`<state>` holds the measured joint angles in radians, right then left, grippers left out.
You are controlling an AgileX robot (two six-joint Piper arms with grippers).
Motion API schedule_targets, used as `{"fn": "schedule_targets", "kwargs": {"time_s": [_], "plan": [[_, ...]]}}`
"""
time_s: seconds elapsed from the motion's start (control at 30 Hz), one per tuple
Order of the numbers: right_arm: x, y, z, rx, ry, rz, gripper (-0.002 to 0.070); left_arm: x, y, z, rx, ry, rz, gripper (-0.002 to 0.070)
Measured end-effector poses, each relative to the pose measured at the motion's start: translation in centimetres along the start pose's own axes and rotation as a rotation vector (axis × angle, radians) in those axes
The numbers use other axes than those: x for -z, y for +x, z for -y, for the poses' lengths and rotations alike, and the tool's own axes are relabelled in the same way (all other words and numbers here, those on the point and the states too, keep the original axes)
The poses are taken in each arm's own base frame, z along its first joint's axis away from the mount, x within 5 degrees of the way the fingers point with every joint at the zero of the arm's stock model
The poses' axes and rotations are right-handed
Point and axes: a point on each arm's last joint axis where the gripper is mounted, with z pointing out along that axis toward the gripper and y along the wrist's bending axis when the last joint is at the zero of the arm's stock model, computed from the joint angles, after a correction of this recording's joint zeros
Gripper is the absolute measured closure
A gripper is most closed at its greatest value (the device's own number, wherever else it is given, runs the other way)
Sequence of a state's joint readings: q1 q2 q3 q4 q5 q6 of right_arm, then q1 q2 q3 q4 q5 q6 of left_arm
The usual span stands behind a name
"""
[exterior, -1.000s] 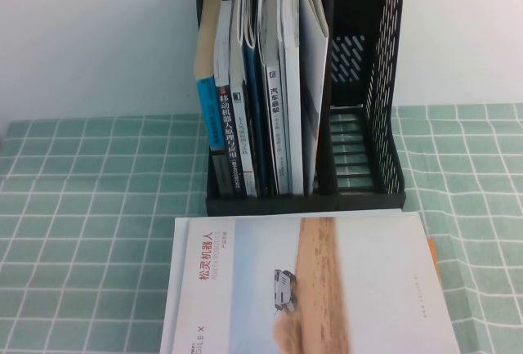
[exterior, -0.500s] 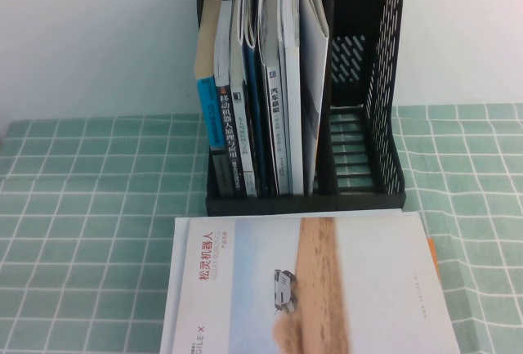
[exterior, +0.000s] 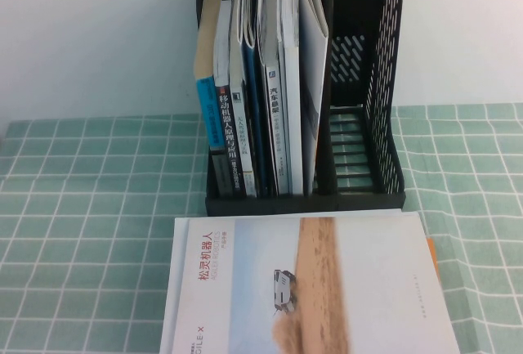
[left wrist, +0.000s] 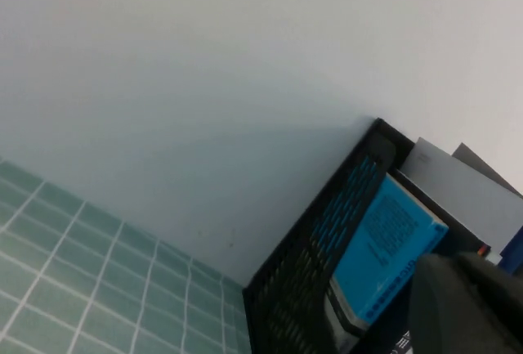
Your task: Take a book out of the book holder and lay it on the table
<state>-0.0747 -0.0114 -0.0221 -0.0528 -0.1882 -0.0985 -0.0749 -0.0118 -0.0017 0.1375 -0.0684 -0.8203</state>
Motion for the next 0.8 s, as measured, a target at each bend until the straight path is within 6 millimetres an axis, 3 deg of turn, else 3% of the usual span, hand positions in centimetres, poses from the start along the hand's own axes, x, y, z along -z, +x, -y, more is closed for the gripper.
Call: {"fn": "schedule_targets", "kwargs": {"time_s": [0.17, 0.4, 0.63, 0.8], "plan": [[0.1, -3.8, 0.3, 0.108, -0.037, 0.036, 0.0678, 0.0, -2.3, 1.5, 0.039, -0.099, -0.070, 0.0678], [-1.1, -7.0, 1.2, 0.142, -0.035, -0.138, 0.0678, -1.7, -6.4, 4.5, -0.175, -0.251, -0.267, 0.0678], [-4.3, -7.8, 1.1, 0.104, -0.064, -0.313, 0.0678, -5.1, -7.6, 7.4, -0.287, -0.145, -0.450, 0.0678], [-6.6, -6.8, 0.6, 0.040, -0.096, -0.384, 0.0678, -8.4, -7.3, 8.6, -0.276, -0.039, -0.538, 0.0678]]}}
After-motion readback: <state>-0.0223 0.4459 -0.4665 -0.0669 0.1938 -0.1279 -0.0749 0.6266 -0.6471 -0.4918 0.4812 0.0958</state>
